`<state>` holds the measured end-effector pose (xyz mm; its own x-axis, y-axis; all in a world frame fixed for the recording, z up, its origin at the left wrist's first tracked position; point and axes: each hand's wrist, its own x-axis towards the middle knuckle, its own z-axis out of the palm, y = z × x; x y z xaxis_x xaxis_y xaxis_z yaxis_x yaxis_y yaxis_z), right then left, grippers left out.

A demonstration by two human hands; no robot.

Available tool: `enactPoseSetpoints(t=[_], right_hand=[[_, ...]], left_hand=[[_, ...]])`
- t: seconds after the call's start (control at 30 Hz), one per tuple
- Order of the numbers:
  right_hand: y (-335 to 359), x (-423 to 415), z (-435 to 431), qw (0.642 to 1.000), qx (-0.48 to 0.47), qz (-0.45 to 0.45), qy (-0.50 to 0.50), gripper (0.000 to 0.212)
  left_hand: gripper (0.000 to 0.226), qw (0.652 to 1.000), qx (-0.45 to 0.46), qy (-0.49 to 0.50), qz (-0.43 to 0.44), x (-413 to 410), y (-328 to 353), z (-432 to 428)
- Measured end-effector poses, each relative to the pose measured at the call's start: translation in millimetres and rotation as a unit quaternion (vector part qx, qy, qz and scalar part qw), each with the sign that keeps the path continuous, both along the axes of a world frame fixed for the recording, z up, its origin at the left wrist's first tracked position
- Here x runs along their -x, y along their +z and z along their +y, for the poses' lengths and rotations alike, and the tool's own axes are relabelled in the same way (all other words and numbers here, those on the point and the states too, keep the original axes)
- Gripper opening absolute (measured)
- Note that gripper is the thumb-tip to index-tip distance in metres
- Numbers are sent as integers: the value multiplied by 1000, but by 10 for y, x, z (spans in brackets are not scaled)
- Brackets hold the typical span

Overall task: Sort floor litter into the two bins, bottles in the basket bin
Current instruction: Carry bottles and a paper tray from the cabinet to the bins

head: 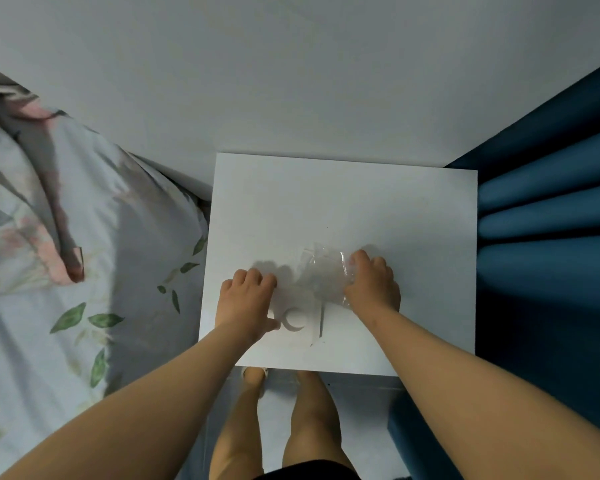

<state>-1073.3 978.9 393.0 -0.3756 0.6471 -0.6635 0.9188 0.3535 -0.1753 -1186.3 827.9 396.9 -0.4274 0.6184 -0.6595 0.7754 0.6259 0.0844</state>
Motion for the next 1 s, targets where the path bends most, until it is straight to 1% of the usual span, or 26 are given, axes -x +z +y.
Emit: enactPoseSetpoints(t=[0.1, 0.17, 0.27, 0.4, 0.47, 0.53, 0.6, 0.7, 0.83, 0.9, 1.0], right_hand=[[-12, -73, -48, 999, 21, 6, -45, 18], [5, -128, -69, 997, 32, 11, -67, 12], [67, -215, -94, 996, 32, 22, -78, 13], [210, -321, -110, 989, 42, 39, -134, 17], [302, -361, -134, 984, 55, 66, -156, 15], [414, -388, -174, 970, 65, 100, -212, 13], [538, -403, -221, 949, 69, 135, -277, 11], [721, -417, -332, 905, 81, 191, -371, 16], [995, -443, -560, 815, 114, 264, -503, 22], [1163, -474, -686, 767, 126, 296, -555, 22], [1429, -540, -907, 708, 143, 329, -609, 20]], left_hand=[[54, 1000, -11, 15, -8, -21, 0, -13], [46, 999, -21, 37, -20, -23, 19, -34], [36, 996, -25, 71, -45, -2, 93, -67], [30, 987, -35, 121, -96, 14, 252, -74], [28, 979, -48, 155, -120, 19, 352, -61], [26, 967, -73, 198, -144, 32, 471, -43], [21, 946, -113, 245, -178, 42, 608, -19], [9, 899, -176, 311, -254, 43, 838, 4], [3, 846, -219, 355, -331, 43, 1143, -6], [7, 830, -224, 364, -358, 20, 1272, -14], [8, 826, -216, 351, -385, -56, 1431, -49]])
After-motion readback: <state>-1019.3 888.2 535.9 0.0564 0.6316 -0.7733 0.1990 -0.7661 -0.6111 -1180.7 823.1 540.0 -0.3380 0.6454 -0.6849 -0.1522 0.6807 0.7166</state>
